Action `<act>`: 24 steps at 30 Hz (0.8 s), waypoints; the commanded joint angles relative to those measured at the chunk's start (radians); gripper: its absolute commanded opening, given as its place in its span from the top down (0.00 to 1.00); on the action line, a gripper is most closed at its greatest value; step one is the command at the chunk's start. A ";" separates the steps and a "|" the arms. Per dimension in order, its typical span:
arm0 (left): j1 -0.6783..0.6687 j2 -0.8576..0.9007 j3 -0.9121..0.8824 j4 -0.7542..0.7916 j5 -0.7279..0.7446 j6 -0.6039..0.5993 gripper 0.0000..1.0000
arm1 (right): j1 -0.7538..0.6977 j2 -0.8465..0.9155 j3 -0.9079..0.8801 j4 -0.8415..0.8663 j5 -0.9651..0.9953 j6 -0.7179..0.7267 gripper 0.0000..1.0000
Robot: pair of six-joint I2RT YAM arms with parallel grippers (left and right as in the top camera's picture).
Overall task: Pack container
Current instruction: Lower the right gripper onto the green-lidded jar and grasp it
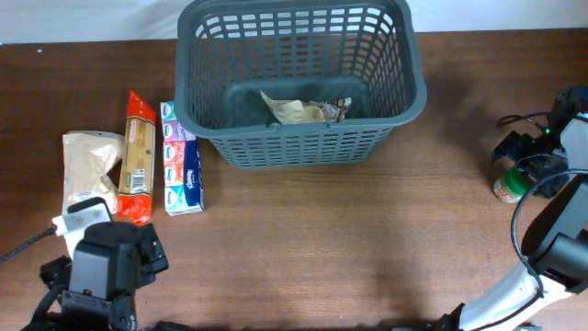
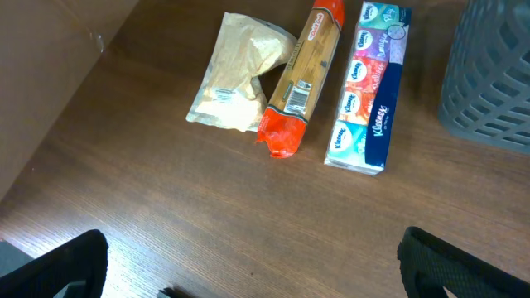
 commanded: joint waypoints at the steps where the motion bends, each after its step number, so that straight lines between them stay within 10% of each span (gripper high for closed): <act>1: -0.002 0.001 0.010 -0.001 0.007 -0.012 0.00 | 0.003 -0.001 -0.011 0.005 0.006 -0.013 0.01; 24: -0.002 0.001 0.010 -0.011 0.007 -0.012 0.00 | 0.003 0.020 -0.018 0.034 0.029 -0.029 0.01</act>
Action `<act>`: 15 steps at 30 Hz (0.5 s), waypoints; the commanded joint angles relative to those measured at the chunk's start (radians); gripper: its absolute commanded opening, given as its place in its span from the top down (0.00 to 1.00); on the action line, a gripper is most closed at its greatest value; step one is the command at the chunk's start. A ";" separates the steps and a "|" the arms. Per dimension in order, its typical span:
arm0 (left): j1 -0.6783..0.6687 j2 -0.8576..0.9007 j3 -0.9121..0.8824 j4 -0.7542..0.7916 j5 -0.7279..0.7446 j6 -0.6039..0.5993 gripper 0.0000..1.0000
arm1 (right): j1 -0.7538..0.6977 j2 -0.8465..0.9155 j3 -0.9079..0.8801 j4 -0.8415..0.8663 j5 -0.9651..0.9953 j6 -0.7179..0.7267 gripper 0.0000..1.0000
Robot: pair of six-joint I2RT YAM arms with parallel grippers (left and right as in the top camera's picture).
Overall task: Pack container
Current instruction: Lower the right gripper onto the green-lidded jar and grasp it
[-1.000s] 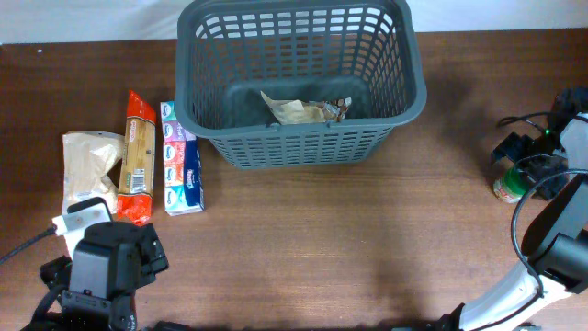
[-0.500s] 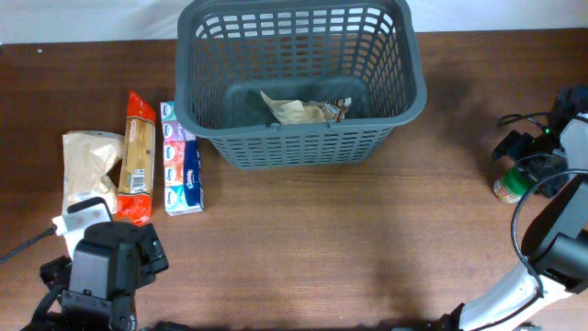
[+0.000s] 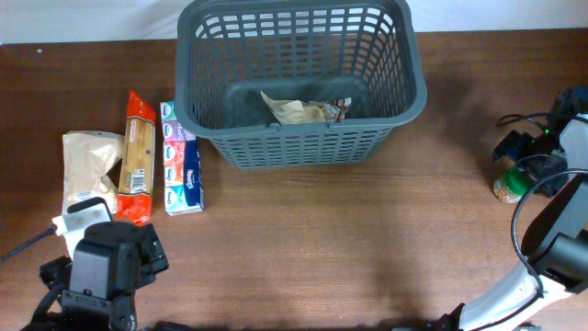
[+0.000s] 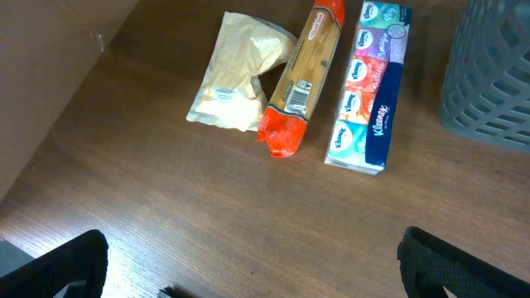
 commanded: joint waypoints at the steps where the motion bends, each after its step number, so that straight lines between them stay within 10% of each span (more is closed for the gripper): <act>1: -0.002 0.002 0.010 -0.010 0.007 -0.012 0.01 | 0.003 0.023 -0.009 0.003 0.020 -0.012 0.01; 15: -0.002 0.002 0.010 -0.016 0.007 -0.012 0.00 | 0.003 0.051 -0.009 0.003 0.084 -0.012 0.01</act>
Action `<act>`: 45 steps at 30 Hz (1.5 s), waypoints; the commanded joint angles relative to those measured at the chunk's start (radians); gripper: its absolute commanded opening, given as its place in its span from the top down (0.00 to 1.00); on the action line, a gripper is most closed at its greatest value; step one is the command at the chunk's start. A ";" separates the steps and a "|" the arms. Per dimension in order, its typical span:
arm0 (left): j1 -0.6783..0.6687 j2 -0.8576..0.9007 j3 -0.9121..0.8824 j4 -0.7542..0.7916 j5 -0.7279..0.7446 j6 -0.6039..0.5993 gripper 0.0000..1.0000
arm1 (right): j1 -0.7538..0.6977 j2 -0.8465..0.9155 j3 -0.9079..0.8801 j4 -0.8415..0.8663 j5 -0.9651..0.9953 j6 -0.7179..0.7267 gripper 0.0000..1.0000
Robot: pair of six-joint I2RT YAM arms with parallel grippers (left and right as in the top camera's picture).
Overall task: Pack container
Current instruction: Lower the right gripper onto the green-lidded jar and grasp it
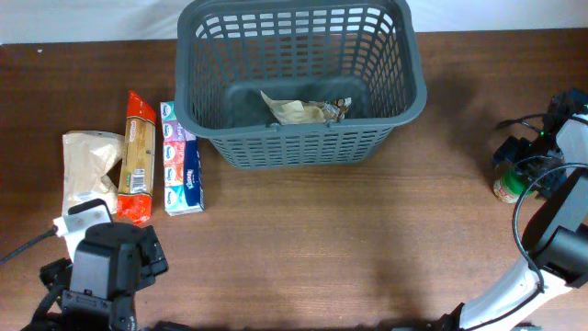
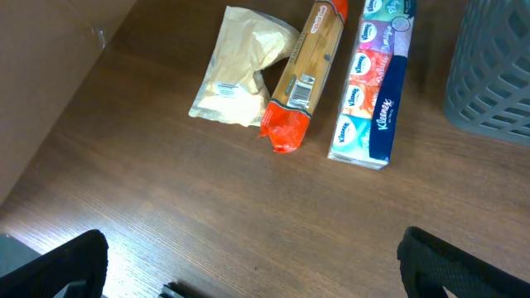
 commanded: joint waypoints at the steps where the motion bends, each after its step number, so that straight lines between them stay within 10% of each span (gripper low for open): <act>1: -0.002 0.002 0.010 0.000 0.007 -0.013 0.00 | 0.003 0.014 -0.007 0.003 0.026 -0.006 0.01; 45: -0.002 0.002 0.010 0.000 0.007 -0.013 0.00 | 0.003 0.084 -0.085 0.108 -0.068 -0.069 0.01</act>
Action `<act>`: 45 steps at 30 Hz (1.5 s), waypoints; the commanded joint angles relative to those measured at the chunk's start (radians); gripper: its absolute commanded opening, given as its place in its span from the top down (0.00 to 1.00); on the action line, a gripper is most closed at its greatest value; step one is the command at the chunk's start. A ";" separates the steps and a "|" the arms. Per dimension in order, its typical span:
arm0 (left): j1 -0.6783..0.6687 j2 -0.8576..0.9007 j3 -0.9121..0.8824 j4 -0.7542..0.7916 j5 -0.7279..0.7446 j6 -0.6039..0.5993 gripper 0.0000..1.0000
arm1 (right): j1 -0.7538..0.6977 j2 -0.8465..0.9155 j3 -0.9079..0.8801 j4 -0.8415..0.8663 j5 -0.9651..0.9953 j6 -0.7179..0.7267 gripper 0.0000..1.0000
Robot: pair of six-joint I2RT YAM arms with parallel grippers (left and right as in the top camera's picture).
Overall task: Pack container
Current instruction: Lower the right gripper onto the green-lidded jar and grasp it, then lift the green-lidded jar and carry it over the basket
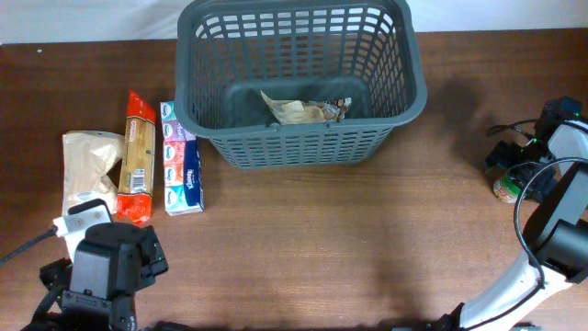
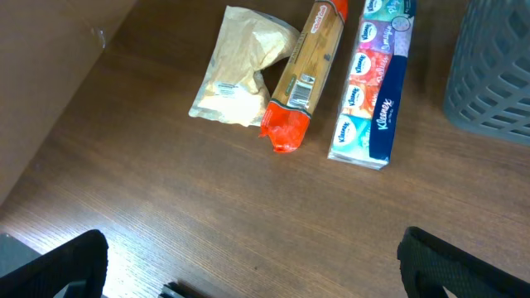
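The dark grey plastic basket (image 1: 299, 138) stands at the back middle with one crumpled snack packet (image 1: 303, 110) on its floor. Left of it lie a Kleenex tissue pack (image 1: 182, 161) (image 2: 370, 99), a red-ended pasta packet (image 1: 137, 156) (image 2: 303, 79) and a beige bag (image 1: 84, 167) (image 2: 236, 79), side by side. My left gripper (image 2: 252, 277) hovers open near the front left edge, short of these packets, its black fingers (image 2: 464, 265) wide apart over bare wood. At the far right, my right gripper (image 1: 503, 158) is just above a small green-lidded jar (image 1: 508, 188); its jaws are too small to read.
The wooden table (image 1: 349, 248) carries nothing else between the basket and the front edge. A black cable loops by the right arm (image 1: 551, 248) at the right edge. The left arm's body (image 1: 106, 271) fills the front left corner.
My right gripper has shifted a little to the left beside the jar. The left gripper, the packets and the basket are where they were.
Throughout, the left gripper stayed open over the front left corner, its view of the three packets shifting only slightly. The right gripper stayed close to the jar at the far right, edging leftward. Basket contents are unchanged.
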 commanded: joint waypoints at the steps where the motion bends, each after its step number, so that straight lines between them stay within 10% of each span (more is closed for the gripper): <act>1: -0.002 0.002 0.010 0.000 0.007 -0.012 0.01 | 0.003 0.053 -0.019 0.004 -0.006 -0.007 0.01; 5: -0.002 0.002 0.010 0.000 0.007 -0.012 0.00 | 0.003 0.055 -0.018 0.005 -0.006 -0.007 0.01; 9: -0.002 0.002 0.010 0.000 0.007 -0.012 0.00 | 0.003 0.055 -0.018 0.006 -0.005 -0.006 0.55; 14: -0.002 0.002 0.010 0.000 0.007 -0.012 0.00 | 0.003 0.055 -0.018 0.003 -0.005 -0.006 0.61; 19: -0.002 0.002 0.010 0.000 0.007 -0.012 0.00 | 0.003 0.055 -0.017 -0.002 -0.003 -0.006 0.96; 30: -0.002 0.001 0.010 0.000 0.007 -0.012 0.00 | 0.004 0.031 0.246 -0.220 -0.006 -0.004 0.96; 45: -0.002 0.002 0.010 0.000 0.007 -0.012 0.00 | 0.062 -0.066 1.196 -0.652 -0.249 -0.006 0.96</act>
